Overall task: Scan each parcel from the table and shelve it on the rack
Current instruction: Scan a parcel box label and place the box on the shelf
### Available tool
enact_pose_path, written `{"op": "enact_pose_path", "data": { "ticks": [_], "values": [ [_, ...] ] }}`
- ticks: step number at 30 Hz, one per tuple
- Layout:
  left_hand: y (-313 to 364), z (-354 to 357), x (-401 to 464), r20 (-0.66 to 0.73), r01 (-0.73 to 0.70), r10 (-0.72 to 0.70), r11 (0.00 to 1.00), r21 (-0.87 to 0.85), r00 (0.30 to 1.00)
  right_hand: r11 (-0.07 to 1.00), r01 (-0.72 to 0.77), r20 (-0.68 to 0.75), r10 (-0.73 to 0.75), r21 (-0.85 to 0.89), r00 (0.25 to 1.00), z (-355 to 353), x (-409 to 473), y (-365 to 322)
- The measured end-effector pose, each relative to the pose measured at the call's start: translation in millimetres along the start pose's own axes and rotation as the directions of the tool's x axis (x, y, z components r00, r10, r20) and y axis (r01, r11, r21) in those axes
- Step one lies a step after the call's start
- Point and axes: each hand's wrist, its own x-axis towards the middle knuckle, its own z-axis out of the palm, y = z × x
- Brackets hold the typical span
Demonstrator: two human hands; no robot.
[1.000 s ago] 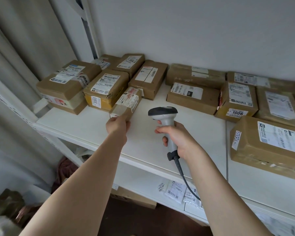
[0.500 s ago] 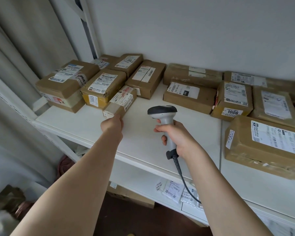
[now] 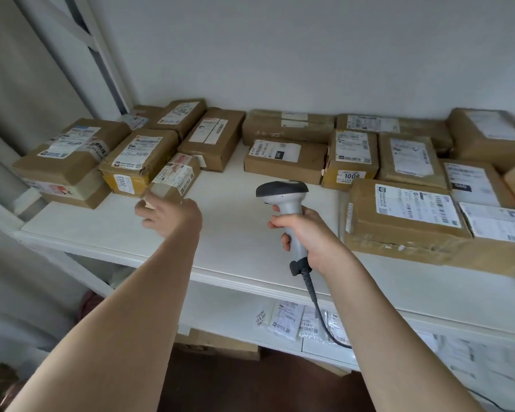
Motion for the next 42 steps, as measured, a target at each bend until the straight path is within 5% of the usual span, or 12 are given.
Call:
{"op": "enact_pose_path", "data": {
  "ticks": [7, 16, 24, 30, 42],
  "values": [
    [-23.1, -5.6, 31.0, 0.144, 0.007, -0.027, 0.991, 0.136, 0.989, 1.0, 0.012, -0.077, -0.011, 0.012, 0.997, 3.3, -9.1, 8.1],
    [-34.2, -1.9, 59.6, 0.163, 0.052, -0.046, 0.998, -0.03, 0.986, 0.999, -0.024, -0.032, 0.023, -0.028, 0.999, 43.3, -2.3, 15.4],
    [-58.7, 6.7, 50.8, 0.171, -0.15, 0.172, 0.979, -0.139, 0.97, 0.998, -0.042, -0.053, 0.039, -0.047, 0.998, 63.6, 14.0, 21.9],
    [-60.0, 11.8, 32.2, 0.24, -0.424, 0.454, 0.89, -0.167, 0.858, 0.999, -0.017, -0.111, 0.02, 0.033, 0.994, 62.3, 21.6, 10.3],
    [-35.4, 50.4, 26.2, 0.2, -0.664, 0.642, 0.744, 0.071, 0.74, 0.997, -0.04, -0.124, 0.048, 0.07, 0.991, 45.3, 48.4, -8.7]
  ]
}}
